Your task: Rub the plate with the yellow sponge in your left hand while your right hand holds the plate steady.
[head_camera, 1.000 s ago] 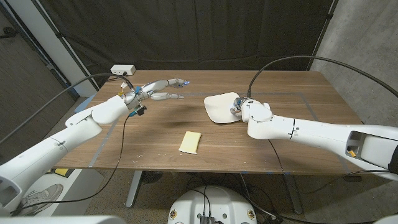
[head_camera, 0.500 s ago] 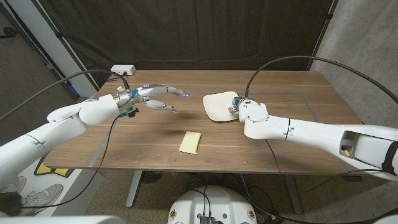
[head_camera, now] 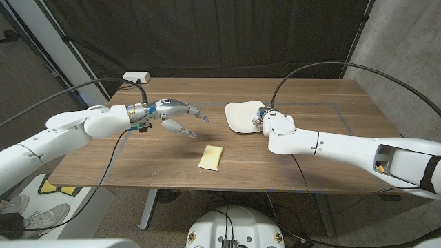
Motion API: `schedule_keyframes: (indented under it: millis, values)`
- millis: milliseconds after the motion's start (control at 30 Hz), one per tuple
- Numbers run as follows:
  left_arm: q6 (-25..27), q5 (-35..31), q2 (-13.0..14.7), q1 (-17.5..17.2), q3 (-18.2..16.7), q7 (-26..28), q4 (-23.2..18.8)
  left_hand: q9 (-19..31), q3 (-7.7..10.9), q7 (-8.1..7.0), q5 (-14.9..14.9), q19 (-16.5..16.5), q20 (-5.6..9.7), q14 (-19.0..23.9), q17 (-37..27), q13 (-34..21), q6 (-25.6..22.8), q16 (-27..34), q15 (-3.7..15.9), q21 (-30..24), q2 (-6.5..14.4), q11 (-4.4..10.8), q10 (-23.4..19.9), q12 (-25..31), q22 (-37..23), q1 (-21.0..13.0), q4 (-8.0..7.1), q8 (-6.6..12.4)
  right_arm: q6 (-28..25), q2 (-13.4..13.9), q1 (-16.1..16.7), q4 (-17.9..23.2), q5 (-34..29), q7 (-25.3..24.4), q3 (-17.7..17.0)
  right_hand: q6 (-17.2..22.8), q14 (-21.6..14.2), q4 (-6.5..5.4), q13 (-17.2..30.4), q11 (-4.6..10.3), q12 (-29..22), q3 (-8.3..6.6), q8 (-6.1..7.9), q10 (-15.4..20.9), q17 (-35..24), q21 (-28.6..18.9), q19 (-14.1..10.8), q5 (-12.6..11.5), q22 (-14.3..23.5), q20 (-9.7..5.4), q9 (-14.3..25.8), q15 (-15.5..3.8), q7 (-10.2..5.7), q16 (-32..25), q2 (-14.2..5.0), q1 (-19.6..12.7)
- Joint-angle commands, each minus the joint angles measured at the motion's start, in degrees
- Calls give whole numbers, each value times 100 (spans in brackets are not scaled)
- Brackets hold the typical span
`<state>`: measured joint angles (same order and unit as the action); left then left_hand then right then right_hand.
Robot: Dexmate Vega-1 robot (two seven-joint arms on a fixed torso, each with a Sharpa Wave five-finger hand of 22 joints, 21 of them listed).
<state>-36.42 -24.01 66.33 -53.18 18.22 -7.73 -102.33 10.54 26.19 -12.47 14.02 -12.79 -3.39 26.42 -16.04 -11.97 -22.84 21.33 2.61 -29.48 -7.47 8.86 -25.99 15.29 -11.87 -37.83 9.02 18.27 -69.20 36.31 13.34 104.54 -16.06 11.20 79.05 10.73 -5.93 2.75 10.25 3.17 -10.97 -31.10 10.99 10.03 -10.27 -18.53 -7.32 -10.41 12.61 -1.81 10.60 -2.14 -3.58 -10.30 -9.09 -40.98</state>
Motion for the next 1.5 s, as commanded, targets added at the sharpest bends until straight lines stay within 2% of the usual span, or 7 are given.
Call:
schedule_keyframes:
  millis: [33, 267, 567, 1133, 1500]
  values:
    - [-40, -1079, 166, -226, -125, 259, -466, 26, -81, 5, 73, -145, 37, 170, -75, -39, -63, 113, 586, -83, -62, 23, -110, -8, -39, -45, -32, -10, -75, 42, -4, 98, 175, -173, 21, -12, 12, 0, 18, -23, -37, 42, 18, 32, -9, -56, -55, 20, 9, 7, 26, -218, -7, -42, -13, 10]
    - [51, -1787, 167, -345, -125, 599, -647, 26, -139, 5, 89, -293, 44, 261, -128, -55, -62, 178, 586, -156, -98, 18, -155, -23, -49, -31, -65, -41, -34, 87, 8, 130, 287, -234, -4, -17, 7, 3, 18, -27, -37, 62, 19, 29, -9, -57, -48, 20, 6, 12, 26, -220, -8, -44, -20, 13]
    - [-14, -2409, -8, -151, 219, 926, -531, 24, -199, -4, 116, -466, 136, 226, -148, -36, -81, 140, 682, -249, -141, 13, -73, -113, -54, -99, -60, -90, 63, 141, 10, 118, 386, -258, -37, -26, 6, 11, 19, -26, -40, 92, 19, 33, -7, -61, -47, 19, 3, 14, 26, -221, -4, -45, -28, 17]
    - [-249, -2844, -224, 268, 826, 1003, -375, 25, -243, -11, 152, -380, 122, 182, -190, -16, 64, 68, 676, -259, -69, 29, 101, -224, -58, -171, -104, -231, 222, 133, 21, -17, 445, -256, -123, -22, -1, 19, 19, -29, -43, 138, 26, 35, -7, -69, -43, 16, -3, 12, 26, -211, -7, -48, -49, 21]
    - [-241, -3543, -245, 410, 1088, 1339, -381, 27, -256, -11, 171, -365, 131, 285, -229, -14, 148, 104, 703, -276, -28, 30, 110, -254, -60, -224, -118, -306, 287, 111, 98, -64, 459, -266, -223, -25, 0, 23, 19, -38, -44, 166, 28, 34, -8, -74, -40, 13, -6, 9, 25, -213, -8, -49, -64, 23]
